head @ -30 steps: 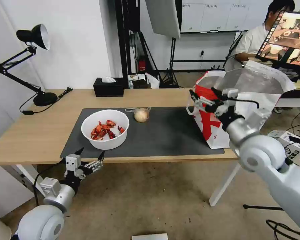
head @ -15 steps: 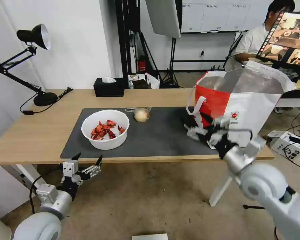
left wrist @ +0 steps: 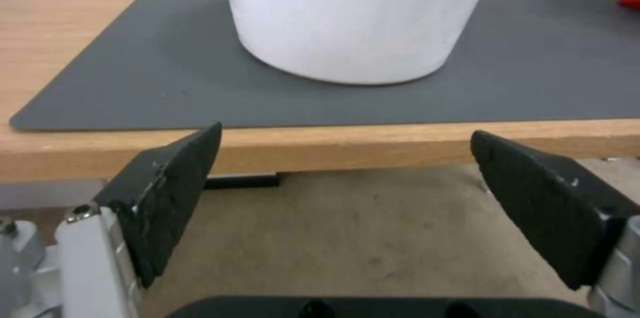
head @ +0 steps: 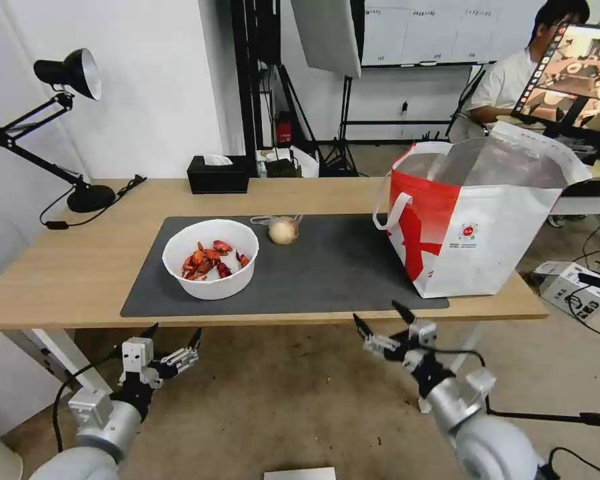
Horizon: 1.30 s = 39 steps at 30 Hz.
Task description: Pick up the trash from the table and place it into the takeout bag.
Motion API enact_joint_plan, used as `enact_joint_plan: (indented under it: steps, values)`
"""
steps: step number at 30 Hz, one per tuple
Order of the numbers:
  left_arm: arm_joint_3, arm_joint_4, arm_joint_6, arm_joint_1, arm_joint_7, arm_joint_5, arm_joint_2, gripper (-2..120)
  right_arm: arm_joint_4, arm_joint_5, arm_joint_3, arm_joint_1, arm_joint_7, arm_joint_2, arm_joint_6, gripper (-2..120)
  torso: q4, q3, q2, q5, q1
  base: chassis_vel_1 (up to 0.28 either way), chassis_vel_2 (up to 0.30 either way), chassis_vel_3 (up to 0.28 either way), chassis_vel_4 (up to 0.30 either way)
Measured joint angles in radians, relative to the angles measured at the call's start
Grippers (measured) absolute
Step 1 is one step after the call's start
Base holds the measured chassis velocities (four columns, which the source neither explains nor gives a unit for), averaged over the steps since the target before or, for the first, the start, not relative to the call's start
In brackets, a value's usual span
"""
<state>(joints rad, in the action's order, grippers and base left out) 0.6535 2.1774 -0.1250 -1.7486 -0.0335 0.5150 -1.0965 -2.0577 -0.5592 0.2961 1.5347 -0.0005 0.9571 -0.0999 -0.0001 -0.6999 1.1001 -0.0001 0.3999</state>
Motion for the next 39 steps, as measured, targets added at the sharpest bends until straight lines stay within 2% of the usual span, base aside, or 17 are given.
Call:
enact_joint_plan:
  steps: [19, 26, 30, 31, 33, 34, 38, 39]
  values:
    - [0.000, 0.021, 0.003, -0.015, 0.000, -0.013, -0.013, 100, -0.014, 0.002, 0.003, 0.008, 0.002, -0.009, 0.002, 100, 0.0001, 0.000, 0.000, 0.0001, 0.000, 0.000, 0.000, 0.000, 0.000]
    - [0.001, 0.022, 0.004, -0.014, 0.000, -0.013, -0.012, 100, -0.014, -0.012, -0.020, -0.038, 0.011, -0.027, 0.012, 100, -0.0001, 0.000, 0.000, 0.0001, 0.000, 0.000, 0.000, 0.000, 0.000]
    - [0.000, 0.022, 0.007, -0.004, 0.001, -0.009, -0.005, 100, -0.024, -0.068, -0.094, -0.213, 0.063, -0.080, 0.073, 100, 0.0003, 0.000, 0.000, 0.0000, 0.000, 0.000, 0.000, 0.000, 0.000]
    - [0.000, 0.022, 0.007, -0.004, 0.001, -0.009, -0.005, 100, -0.024, -0.068, -0.094, -0.213, 0.063, -0.080, 0.073, 100, 0.0003, 0.000, 0.000, 0.0000, 0.000, 0.000, 0.000, 0.000, 0.000]
    - [-0.001, 0.022, 0.007, -0.002, 0.001, -0.008, -0.005, 100, -0.011, -0.107, -0.147, -0.336, 0.085, -0.112, 0.106, 100, -0.0001, 0.000, 0.000, -0.0001, 0.000, 0.000, 0.000, 0.000, 0.000]
    - [-0.001, 0.022, 0.007, -0.002, 0.001, -0.008, -0.005, 100, -0.011, -0.107, -0.147, -0.336, 0.085, -0.112, 0.106, 100, -0.0001, 0.000, 0.000, -0.0001, 0.000, 0.000, 0.000, 0.000, 0.000]
    - [-0.002, 0.014, 0.008, 0.002, 0.001, -0.007, -0.014, 100, 0.098, -0.174, -0.308, -0.633, 0.131, -0.127, 0.132, 100, 0.0002, 0.000, 0.000, -0.0002, 0.000, 0.000, 0.000, 0.000, 0.000]
    - [-0.002, 0.014, 0.008, 0.002, 0.001, -0.007, -0.014, 100, 0.098, -0.174, -0.308, -0.633, 0.131, -0.127, 0.132, 100, 0.0002, 0.000, 0.000, -0.0002, 0.000, 0.000, 0.000, 0.000, 0.000]
